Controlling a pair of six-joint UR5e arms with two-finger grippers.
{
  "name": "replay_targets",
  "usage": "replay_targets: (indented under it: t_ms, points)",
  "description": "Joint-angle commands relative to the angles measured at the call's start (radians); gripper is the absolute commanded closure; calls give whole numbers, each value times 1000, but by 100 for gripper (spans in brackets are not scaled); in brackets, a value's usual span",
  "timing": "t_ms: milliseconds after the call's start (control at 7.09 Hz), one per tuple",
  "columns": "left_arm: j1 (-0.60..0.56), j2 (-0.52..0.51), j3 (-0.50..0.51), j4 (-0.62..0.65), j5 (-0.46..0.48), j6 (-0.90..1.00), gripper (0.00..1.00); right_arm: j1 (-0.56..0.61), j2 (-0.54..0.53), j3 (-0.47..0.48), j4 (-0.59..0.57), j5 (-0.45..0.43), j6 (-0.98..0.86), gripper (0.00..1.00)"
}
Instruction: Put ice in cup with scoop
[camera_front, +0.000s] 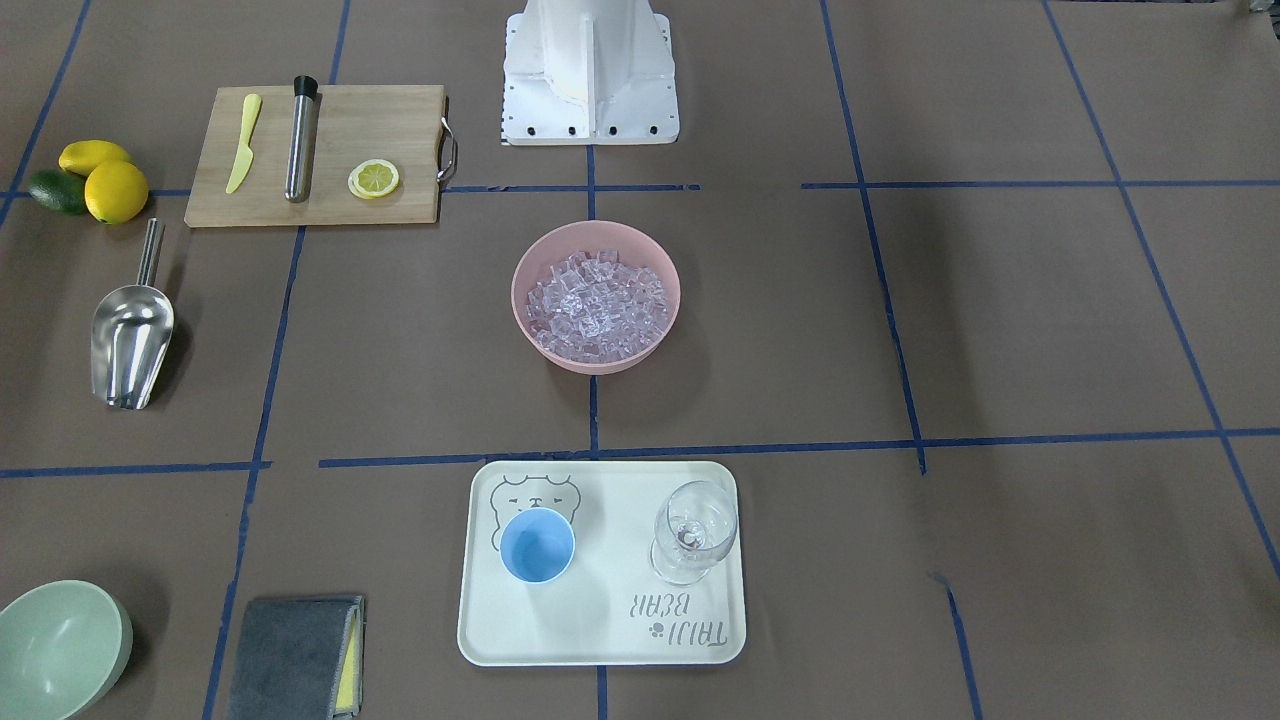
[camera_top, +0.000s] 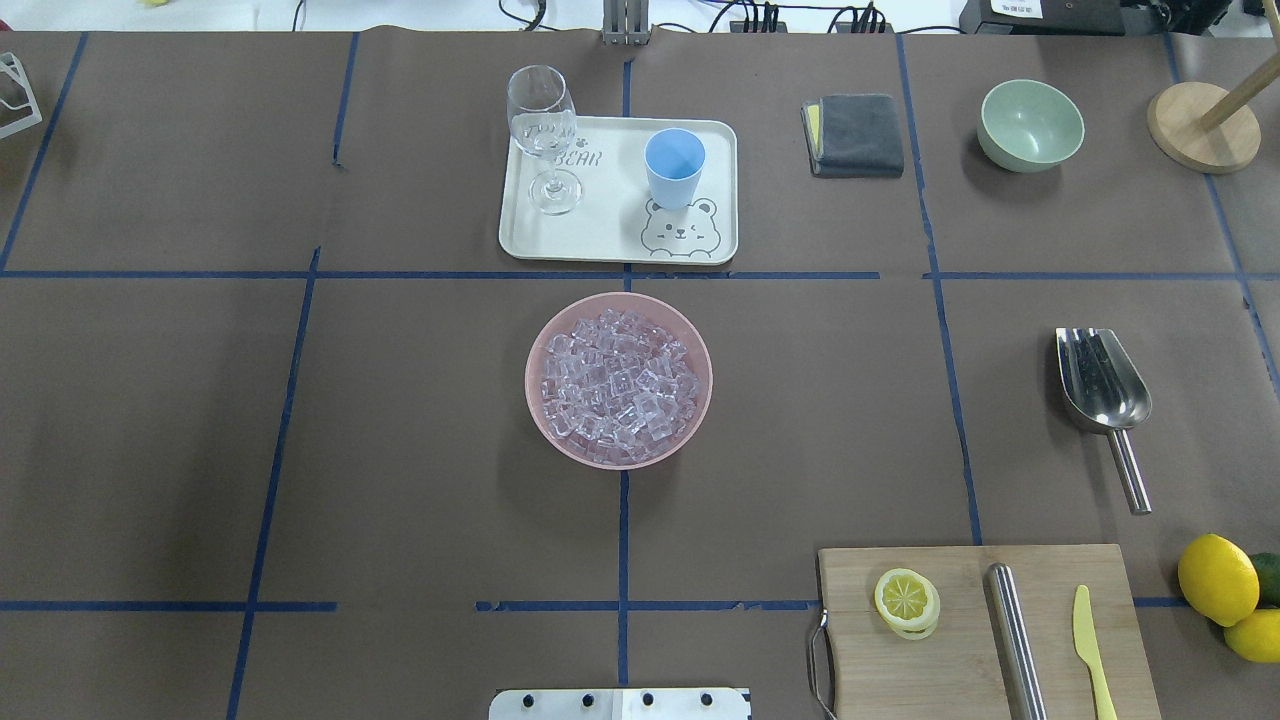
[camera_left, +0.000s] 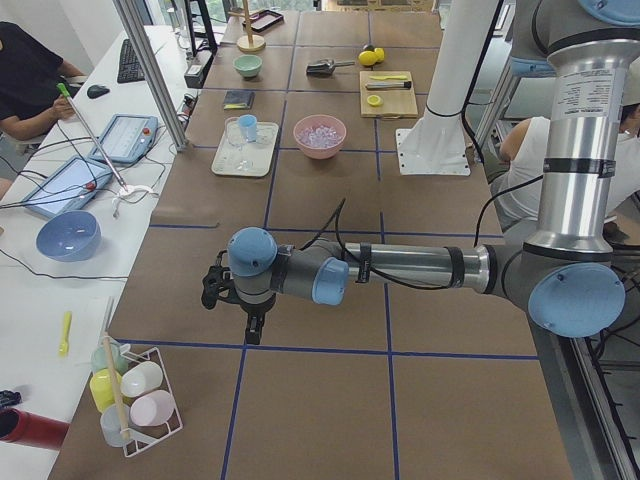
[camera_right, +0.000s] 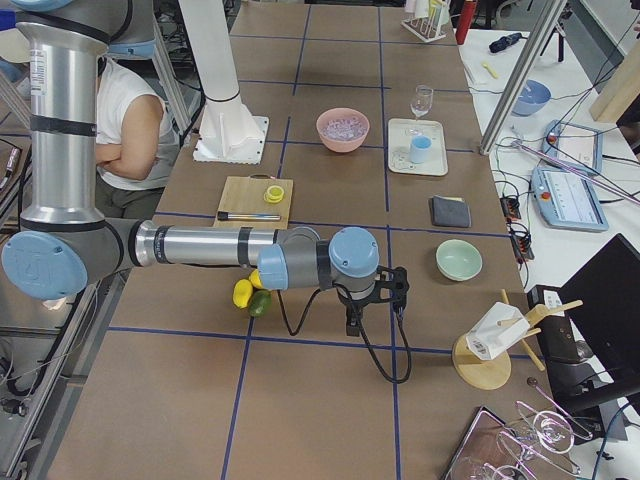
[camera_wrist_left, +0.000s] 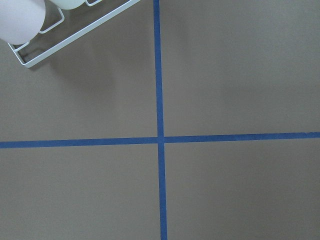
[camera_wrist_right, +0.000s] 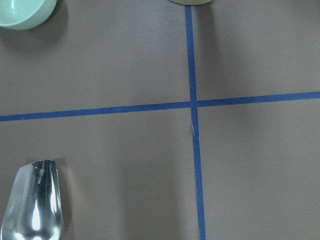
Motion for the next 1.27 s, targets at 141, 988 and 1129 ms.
replay_targets:
  t_ms: [141, 988, 1129]
  points:
    - [0, -2, -4, -2, -2, -3, 0, 0, 0, -2, 0, -3, 2, 0]
    - [44, -9, -108, -235, -55, -3, 0, -61, 41, -33, 3, 0, -5, 0]
    - [70, -12, -108, -308, -60, -7, 0, -67, 44, -39, 0, 0, 46, 0]
